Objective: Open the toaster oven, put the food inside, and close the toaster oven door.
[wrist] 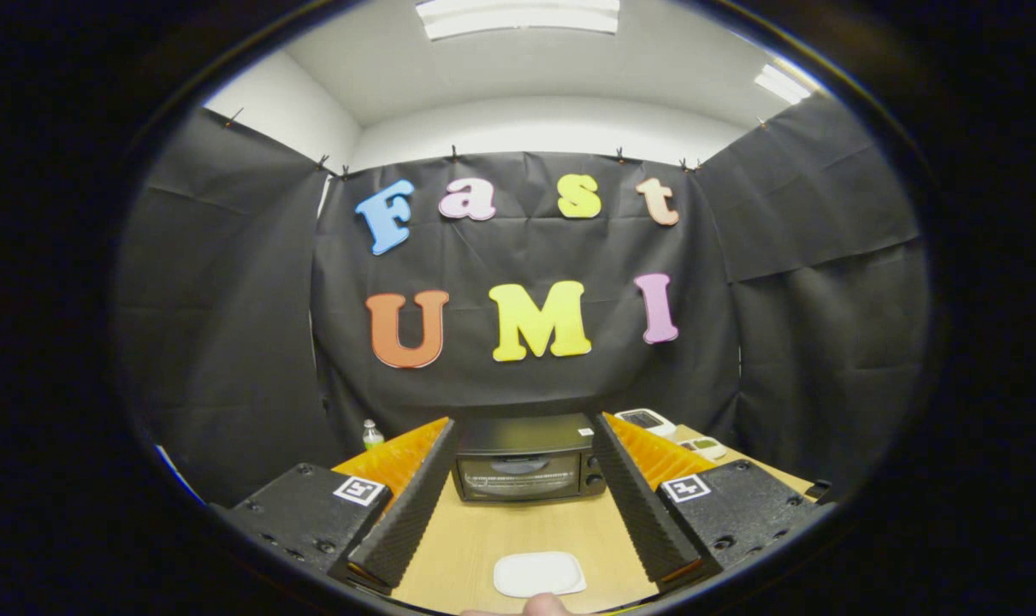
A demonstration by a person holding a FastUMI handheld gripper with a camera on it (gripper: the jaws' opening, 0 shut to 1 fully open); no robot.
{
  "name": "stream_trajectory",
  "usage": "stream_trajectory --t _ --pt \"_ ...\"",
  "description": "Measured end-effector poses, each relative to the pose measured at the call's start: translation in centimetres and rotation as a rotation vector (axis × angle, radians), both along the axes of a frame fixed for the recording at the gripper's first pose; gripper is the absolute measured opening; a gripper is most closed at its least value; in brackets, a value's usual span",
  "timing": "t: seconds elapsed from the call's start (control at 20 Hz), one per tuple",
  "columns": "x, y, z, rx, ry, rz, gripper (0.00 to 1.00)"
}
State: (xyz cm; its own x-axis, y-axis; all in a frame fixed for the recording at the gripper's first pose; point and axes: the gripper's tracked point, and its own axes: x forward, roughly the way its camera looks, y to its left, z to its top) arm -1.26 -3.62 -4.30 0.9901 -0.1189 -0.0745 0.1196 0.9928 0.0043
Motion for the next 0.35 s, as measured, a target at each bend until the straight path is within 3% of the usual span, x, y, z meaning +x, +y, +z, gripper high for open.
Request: stream_trajectory --t 0.35 --pt "0.17 0.48 -0.39 -0.050 -0.011 -0.006 1.00"
